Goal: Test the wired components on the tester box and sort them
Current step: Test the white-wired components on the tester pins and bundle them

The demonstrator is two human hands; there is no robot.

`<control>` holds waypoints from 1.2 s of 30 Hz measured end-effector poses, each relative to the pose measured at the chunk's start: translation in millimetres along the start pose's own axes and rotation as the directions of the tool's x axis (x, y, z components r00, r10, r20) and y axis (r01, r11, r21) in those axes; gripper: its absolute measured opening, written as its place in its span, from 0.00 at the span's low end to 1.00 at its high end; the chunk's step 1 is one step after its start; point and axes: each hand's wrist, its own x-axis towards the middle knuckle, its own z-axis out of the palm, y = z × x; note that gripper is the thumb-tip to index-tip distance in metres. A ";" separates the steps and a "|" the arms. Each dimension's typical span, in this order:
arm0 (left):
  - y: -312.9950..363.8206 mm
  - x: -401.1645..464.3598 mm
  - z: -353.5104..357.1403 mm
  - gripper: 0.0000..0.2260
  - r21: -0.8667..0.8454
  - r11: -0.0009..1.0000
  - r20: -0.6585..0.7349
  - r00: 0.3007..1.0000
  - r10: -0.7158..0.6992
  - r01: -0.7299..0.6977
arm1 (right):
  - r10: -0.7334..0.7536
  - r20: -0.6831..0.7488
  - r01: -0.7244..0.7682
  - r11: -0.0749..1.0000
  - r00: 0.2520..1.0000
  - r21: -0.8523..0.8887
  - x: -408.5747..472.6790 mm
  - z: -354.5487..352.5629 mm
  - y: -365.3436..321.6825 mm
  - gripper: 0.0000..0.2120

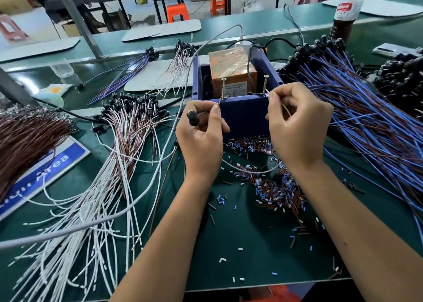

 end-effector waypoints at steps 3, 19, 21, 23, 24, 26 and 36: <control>1.7 -1.0 -1.0 0.04 0.001 1.000 0.002 1.000 -0.023 0.023 | -0.022 0.000 0.022 1.000 1.000 -0.015 -0.6 -0.3 1.2 0.09; 14.5 -2.1 -0.3 0.06 -0.082 0.996 -0.098 0.994 -0.044 0.036 | 0.064 0.000 -0.064 0.998 0.998 0.024 -2.0 -13.6 5.5 0.08; 19.1 -5.8 5.7 0.06 -0.103 0.994 -0.058 0.997 -0.041 0.035 | 0.079 -0.019 -0.079 0.996 0.997 0.033 2.5 -23.4 5.7 0.07; 26.7 -12.2 18.9 0.06 -0.144 0.987 -0.001 0.998 -0.065 0.064 | 0.101 -0.045 -0.099 0.995 0.994 0.029 6.8 -36.6 8.2 0.06; 31.6 -14.6 27.3 0.06 -0.165 0.983 0.026 0.997 -0.077 0.080 | 0.111 -0.059 -0.109 0.994 0.992 0.026 9.0 -43.7 10.4 0.06; 43.3 -18.5 53.0 0.05 -0.209 0.970 0.097 0.990 -0.104 0.123 | 0.116 -0.101 -0.116 0.993 0.988 0.007 16.1 -66.1 18.9 0.05; 85.6 -61.2 253.1 0.07 -0.101 0.699 0.627 0.591 -0.507 0.708 | 0.392 -0.486 -0.529 0.829 0.781 -0.183 39.4 -252.0 116.8 0.07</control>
